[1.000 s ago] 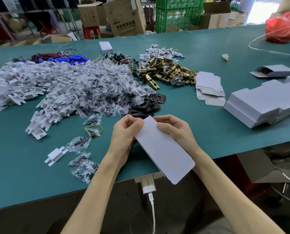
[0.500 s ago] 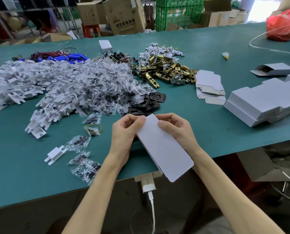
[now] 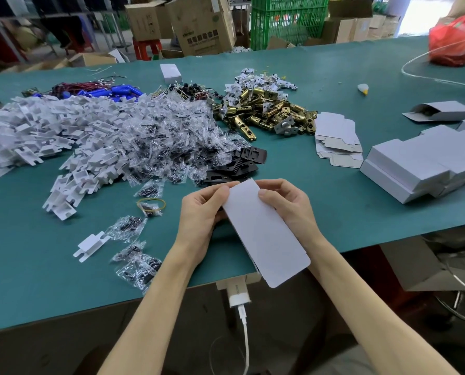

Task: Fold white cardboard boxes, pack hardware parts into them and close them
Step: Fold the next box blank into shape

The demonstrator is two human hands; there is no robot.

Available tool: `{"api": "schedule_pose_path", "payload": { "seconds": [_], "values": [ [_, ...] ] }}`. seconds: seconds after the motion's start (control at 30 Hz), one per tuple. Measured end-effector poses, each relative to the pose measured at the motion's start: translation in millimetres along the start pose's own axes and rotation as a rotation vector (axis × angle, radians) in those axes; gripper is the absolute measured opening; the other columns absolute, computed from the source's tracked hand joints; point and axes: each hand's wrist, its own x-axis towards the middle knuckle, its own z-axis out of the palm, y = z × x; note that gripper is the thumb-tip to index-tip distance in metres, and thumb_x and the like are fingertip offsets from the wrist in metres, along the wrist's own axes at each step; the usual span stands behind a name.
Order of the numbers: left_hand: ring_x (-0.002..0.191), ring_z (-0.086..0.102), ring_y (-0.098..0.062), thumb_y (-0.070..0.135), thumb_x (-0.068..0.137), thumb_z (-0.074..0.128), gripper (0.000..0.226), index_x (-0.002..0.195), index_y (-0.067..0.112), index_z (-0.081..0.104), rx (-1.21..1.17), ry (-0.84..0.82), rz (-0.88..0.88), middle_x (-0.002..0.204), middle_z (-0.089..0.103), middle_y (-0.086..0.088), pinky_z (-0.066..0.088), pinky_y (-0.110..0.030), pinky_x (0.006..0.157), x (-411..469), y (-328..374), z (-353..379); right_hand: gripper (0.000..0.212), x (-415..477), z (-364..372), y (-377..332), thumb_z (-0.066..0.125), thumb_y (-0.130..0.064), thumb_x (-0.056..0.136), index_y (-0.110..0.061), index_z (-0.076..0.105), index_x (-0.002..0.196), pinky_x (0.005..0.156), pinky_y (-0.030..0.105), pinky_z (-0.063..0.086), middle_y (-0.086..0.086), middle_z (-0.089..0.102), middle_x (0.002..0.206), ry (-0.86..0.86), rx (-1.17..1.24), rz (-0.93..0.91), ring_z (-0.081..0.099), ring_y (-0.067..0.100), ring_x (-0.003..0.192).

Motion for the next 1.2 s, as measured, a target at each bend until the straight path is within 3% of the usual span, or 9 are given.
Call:
{"api": "schedule_pose_path", "payload": {
  "seconds": [0.13, 0.27, 0.43, 0.67, 0.83, 0.97, 1.07, 1.2],
  "values": [
    [0.085, 0.068, -0.018, 0.016, 0.103, 0.061, 0.022, 0.103, 0.013, 0.083, 0.018, 0.008, 0.015, 0.1, 0.078, -0.012, 0.06, -0.035, 0.079, -1.0, -0.5, 1.7, 0.028, 0.2, 1.0, -0.5, 0.072, -0.021, 0.079, -0.01, 0.072, 0.106, 0.063, 0.027, 0.055, 0.008, 0.073, 0.106, 0.023, -0.037, -0.045, 0.069, 0.015, 0.081],
    [0.089, 0.067, -0.021, 0.022, 0.102, 0.063, 0.022, 0.109, 0.011, 0.081, 0.034, 0.02, 0.026, 0.109, 0.077, -0.02, 0.055, -0.042, 0.084, -1.9, 0.0, 2.8, 0.031, 0.3, 0.2, -1.6, 0.07, -0.01, 0.091, -0.017, 0.07, 0.122, 0.072, 0.025, 0.056, 0.006, 0.071, 0.116, -0.011, -0.053, -0.072, 0.068, 0.013, 0.092],
    [0.089, 0.065, -0.024, 0.019, 0.097, 0.071, 0.015, 0.107, 0.011, 0.079, 0.052, 0.0, 0.032, 0.1, 0.076, -0.017, 0.054, -0.05, 0.087, -0.8, -2.2, 0.7, 0.033, -0.5, 2.0, -0.3, 0.061, -0.002, 0.097, -0.019, 0.072, 0.123, 0.076, 0.033, 0.056, 0.013, 0.069, 0.12, -0.029, -0.052, -0.073, 0.065, 0.019, 0.09],
    [0.087, 0.065, -0.019, 0.013, 0.094, 0.075, 0.006, 0.099, 0.011, 0.077, 0.062, 0.015, 0.04, 0.096, 0.077, -0.007, 0.053, -0.043, 0.083, 1.1, -6.5, -0.8, 0.028, 0.5, 3.8, 1.9, 0.06, 0.0, 0.096, -0.013, 0.073, 0.117, 0.079, 0.038, 0.055, 0.012, 0.072, 0.116, -0.01, -0.074, -0.086, 0.067, 0.019, 0.091],
    [0.089, 0.064, -0.02, 0.015, 0.096, 0.073, 0.006, 0.093, 0.009, 0.075, 0.067, 0.015, 0.036, 0.105, 0.078, -0.009, 0.051, -0.044, 0.083, 0.9, -6.2, -0.7, 0.026, -0.8, 3.5, 2.3, 0.061, 0.001, 0.096, -0.014, 0.073, 0.113, 0.075, 0.029, 0.056, 0.001, 0.073, 0.108, -0.018, -0.119, -0.116, 0.066, 0.014, 0.09],
    [0.087, 0.064, -0.019, 0.02, 0.093, 0.076, 0.018, 0.104, 0.006, 0.075, 0.113, -0.009, 0.056, 0.098, 0.076, -0.009, 0.051, -0.041, 0.082, -0.2, -6.4, 0.5, 0.023, -1.3, 4.1, 2.3, 0.061, 0.001, 0.097, -0.012, 0.071, 0.112, 0.071, 0.028, 0.056, 0.003, 0.072, 0.107, -0.011, -0.135, -0.131, 0.066, 0.013, 0.088],
    [0.089, 0.067, -0.015, 0.027, 0.086, 0.077, 0.029, 0.11, 0.011, 0.074, 0.17, -0.064, 0.08, 0.104, 0.077, -0.009, 0.056, -0.029, 0.078, -2.1, -5.1, 1.3, 0.023, -1.1, 4.7, 2.5, 0.06, 0.001, 0.097, -0.013, 0.071, 0.112, 0.071, 0.034, 0.059, 0.004, 0.071, 0.108, -0.002, -0.125, -0.127, 0.067, 0.016, 0.087],
    [0.089, 0.068, -0.016, 0.025, 0.086, 0.076, 0.029, 0.11, 0.01, 0.073, 0.192, -0.071, 0.1, 0.107, 0.077, -0.012, 0.056, -0.028, 0.076, -1.8, -5.6, 1.3, 0.022, -2.6, 5.1, 3.0, 0.061, -0.002, 0.097, -0.016, 0.071, 0.11, 0.07, 0.039, 0.059, 0.0, 0.072, 0.105, -0.018, -0.13, -0.127, 0.067, 0.019, 0.086]
  ]
}}
